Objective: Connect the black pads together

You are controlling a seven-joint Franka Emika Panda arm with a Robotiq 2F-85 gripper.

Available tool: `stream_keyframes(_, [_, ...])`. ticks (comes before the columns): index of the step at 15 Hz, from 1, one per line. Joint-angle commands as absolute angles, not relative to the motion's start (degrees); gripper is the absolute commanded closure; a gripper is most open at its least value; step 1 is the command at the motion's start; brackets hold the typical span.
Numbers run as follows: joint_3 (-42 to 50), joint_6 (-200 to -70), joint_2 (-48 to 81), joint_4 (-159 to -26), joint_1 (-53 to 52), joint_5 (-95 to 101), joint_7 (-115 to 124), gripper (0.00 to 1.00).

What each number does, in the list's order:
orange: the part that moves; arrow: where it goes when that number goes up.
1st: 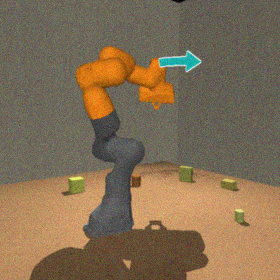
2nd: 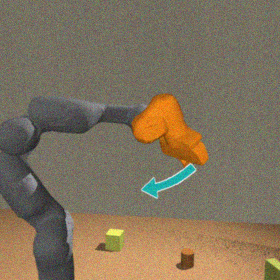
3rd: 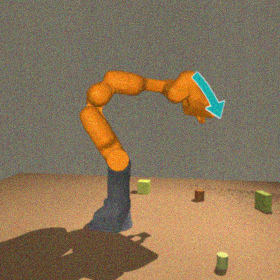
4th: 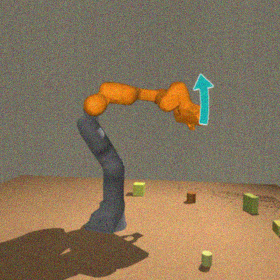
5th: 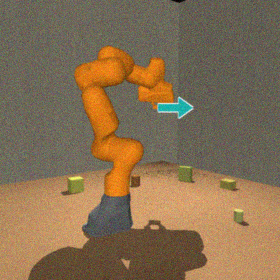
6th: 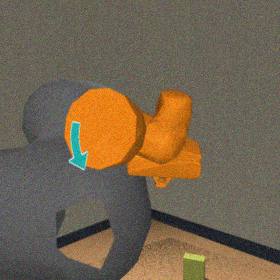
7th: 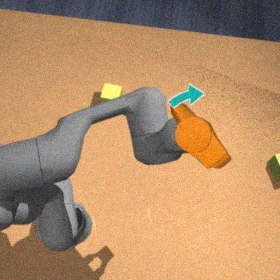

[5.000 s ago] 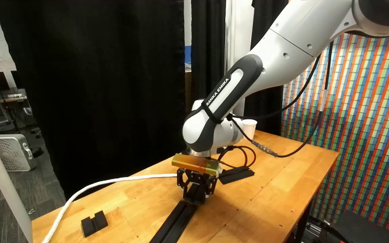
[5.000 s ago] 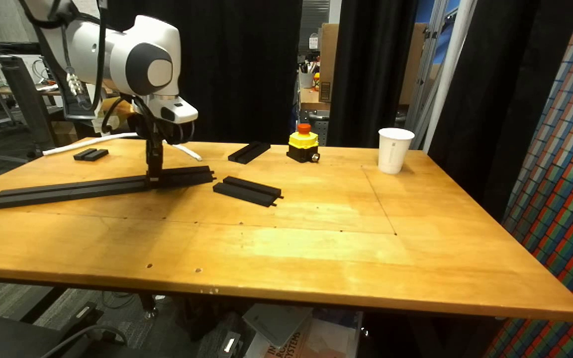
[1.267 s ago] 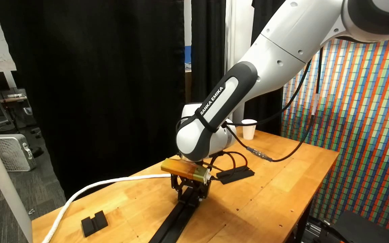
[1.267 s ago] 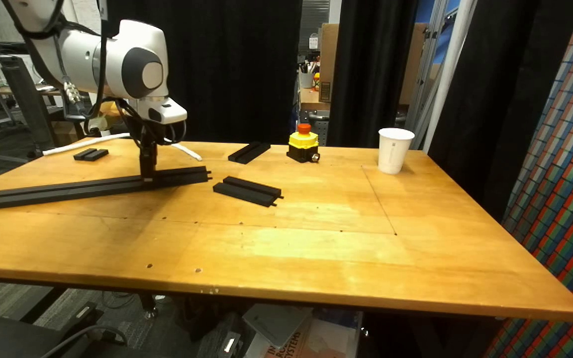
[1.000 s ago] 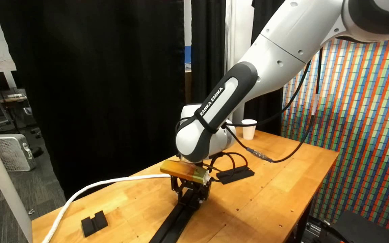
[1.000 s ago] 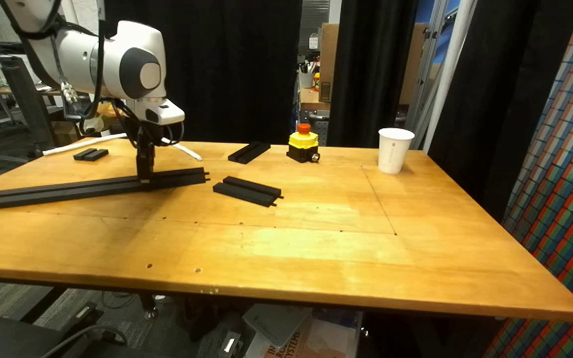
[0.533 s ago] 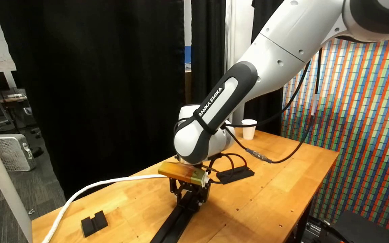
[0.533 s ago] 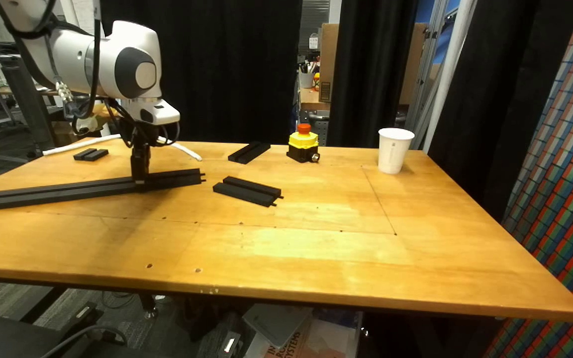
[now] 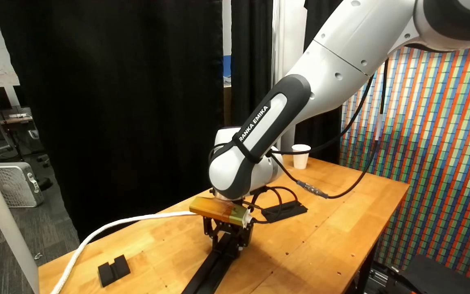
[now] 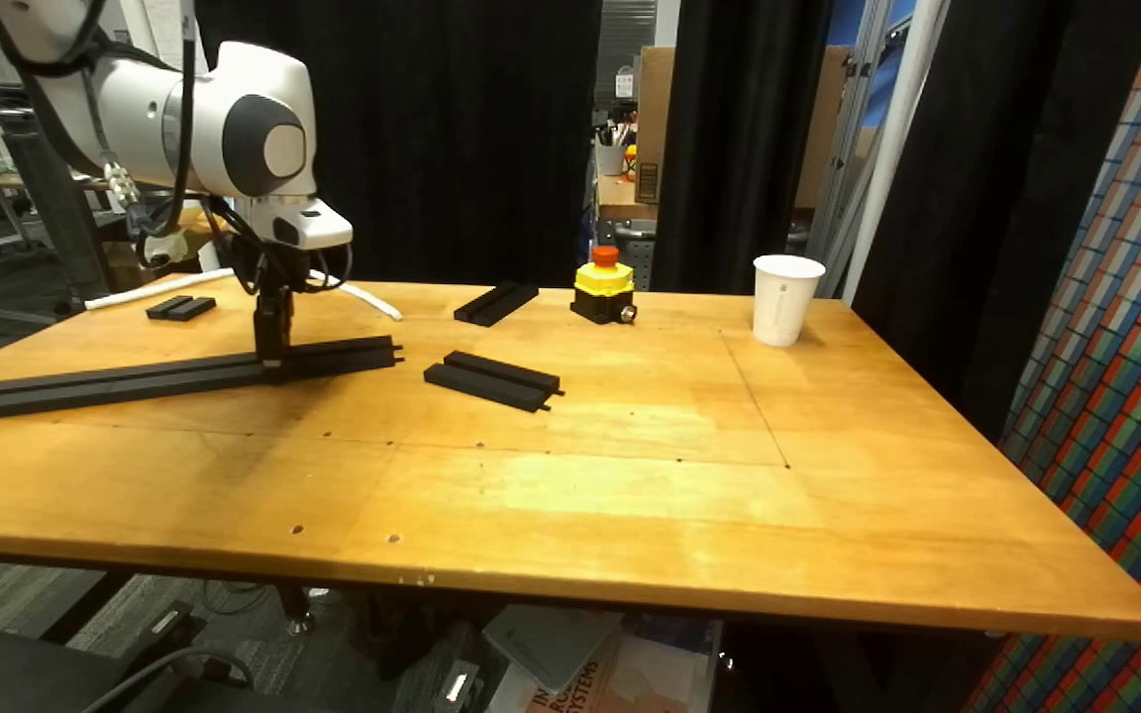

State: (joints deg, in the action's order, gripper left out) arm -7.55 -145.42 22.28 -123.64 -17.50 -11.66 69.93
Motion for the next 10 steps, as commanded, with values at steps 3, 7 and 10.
stream_keyframes(3, [-8.9,-146.7,23.4,-123.9,-17.3,-14.0,69.4,0.55])
stream_keyframes(7, [-9.9,-147.5,24.0,-123.6,-17.2,-15.8,68.8,0.55])
stream_keyframes(10, [-10.5,-147.8,24.3,-123.3,-17.2,-16.9,68.3,0.55])
